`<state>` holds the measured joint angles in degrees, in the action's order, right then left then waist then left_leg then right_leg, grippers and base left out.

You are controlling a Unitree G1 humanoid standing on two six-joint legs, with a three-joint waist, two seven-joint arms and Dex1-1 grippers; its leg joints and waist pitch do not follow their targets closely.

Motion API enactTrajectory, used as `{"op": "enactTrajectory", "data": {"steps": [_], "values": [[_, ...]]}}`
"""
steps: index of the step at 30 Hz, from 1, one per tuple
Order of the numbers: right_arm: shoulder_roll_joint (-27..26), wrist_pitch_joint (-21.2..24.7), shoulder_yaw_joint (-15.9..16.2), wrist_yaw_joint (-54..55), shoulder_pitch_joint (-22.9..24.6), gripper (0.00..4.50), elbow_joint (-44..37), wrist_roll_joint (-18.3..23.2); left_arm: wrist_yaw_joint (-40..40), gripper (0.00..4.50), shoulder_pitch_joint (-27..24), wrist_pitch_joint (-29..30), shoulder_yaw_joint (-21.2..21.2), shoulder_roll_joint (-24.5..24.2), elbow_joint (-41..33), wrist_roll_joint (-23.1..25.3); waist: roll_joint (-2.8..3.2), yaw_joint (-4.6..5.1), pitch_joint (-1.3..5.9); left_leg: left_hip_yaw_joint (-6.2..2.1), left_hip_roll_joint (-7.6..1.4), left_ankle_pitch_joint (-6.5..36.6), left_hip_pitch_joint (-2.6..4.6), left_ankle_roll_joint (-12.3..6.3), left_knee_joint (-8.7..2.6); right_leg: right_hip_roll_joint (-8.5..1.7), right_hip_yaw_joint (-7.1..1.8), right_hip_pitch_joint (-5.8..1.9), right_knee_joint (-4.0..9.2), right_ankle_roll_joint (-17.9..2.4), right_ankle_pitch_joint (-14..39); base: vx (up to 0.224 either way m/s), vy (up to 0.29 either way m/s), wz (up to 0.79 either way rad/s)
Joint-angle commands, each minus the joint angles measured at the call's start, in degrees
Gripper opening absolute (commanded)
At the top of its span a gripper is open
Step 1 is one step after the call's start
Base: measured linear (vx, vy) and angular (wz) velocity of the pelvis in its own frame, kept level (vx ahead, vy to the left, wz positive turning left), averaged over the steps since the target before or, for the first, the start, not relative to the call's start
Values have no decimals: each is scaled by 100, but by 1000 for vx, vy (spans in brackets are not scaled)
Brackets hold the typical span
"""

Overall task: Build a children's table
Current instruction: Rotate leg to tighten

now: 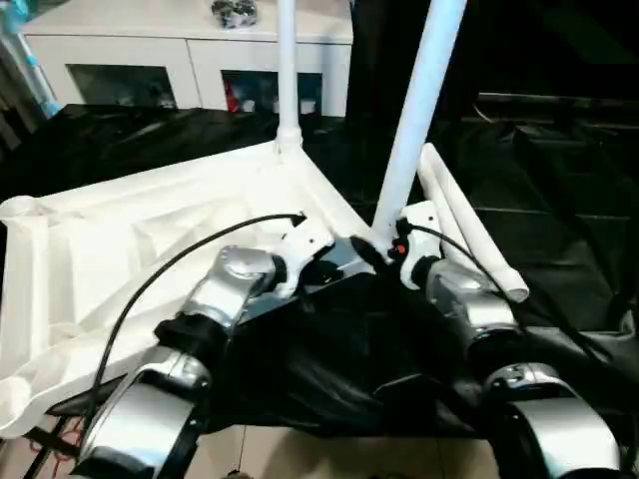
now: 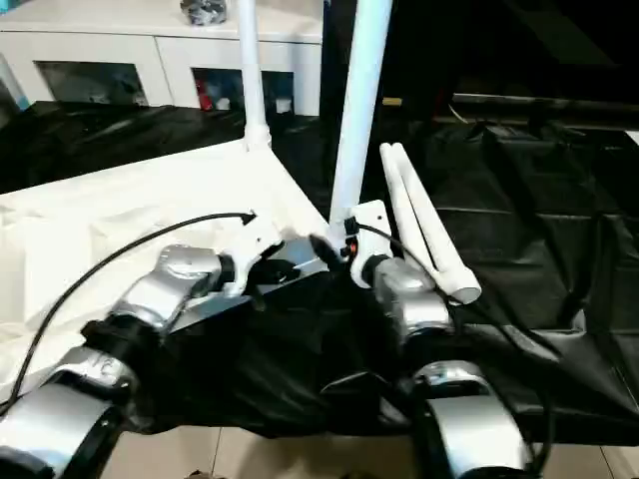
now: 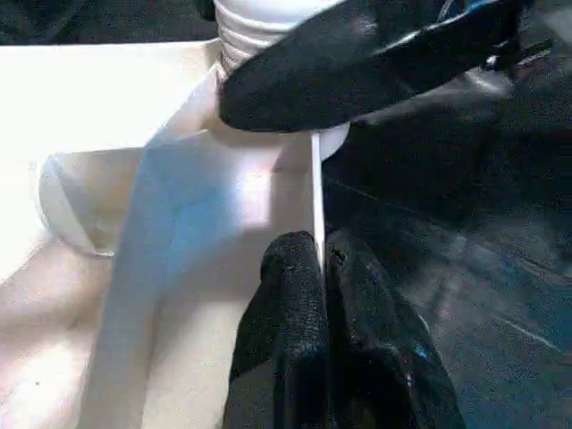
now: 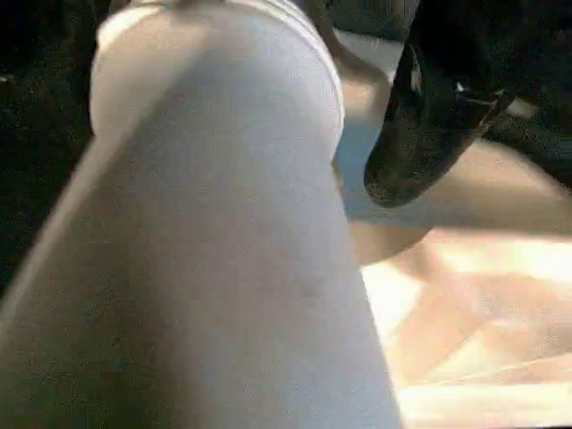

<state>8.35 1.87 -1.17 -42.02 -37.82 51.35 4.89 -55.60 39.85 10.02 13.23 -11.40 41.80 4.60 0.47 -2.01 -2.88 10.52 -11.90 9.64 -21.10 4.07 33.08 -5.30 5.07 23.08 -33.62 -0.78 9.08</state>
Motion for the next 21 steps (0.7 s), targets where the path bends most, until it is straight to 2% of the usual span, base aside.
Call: {"op": "enactTrajectory", "data": {"steps": [1,5,8,9,10,15,21], "values": [[-211,136,569,-773,126,411,-151,31,-385,0,16,-319,86,220,-382,-397,-14,-25,422,-11,-129,1063,25,-528,-317,-272,-231,-334,306,-1494,895,0,0,0],[270,235,800,-1839,448,411,-782,156,-1254,0,-205,-359,186,-193,-699,-557,-5,-64,406,1,-149,1193,38,-572,-324,-268,-231,-326,322,-1496,1012,0,0,0],[383,310,864,-2121,519,411,-945,184,-1407,0,-236,-349,204,-297,-735,-545,0,-77,390,-3,-159,1383,61,-451,-344,-271,-235,-305,347,-1453,1307,0,0,0],[532,406,984,-2409,600,411,-1131,191,-1527,0,-244,-414,212,-414,-700,-515,4,-78,382,-3,-156,1424,64,-425,-348,-269,-237,-298,358,-1433,1381,0,0,0],[612,460,1052,-2565,645,387,-1231,179,-1598,0,-244,-446,220,-486,-673,-495,-3,-93,378,-2,-152,1478,74,-394,-351,-264,-241,-296,374,-1385,1488,0,0,0],[790,555,1212,-2939,759,361,-1490,105,-1825,0,-246,-586,266,-733,-594,-384,-2,-146,376,-6,-164,1543,90,-294,-365,-282,-253,-269,381,-1316,1624,0,0,0],[815,697,1248,-3011,807,307,-1671,173,-1900,0,-232,-653,262,-827,-537,-360,-6,-158,389,-10,-157,1391,72,-265,-360,-286,-258,-289,349,-1341,1429,0,0,0]]}}
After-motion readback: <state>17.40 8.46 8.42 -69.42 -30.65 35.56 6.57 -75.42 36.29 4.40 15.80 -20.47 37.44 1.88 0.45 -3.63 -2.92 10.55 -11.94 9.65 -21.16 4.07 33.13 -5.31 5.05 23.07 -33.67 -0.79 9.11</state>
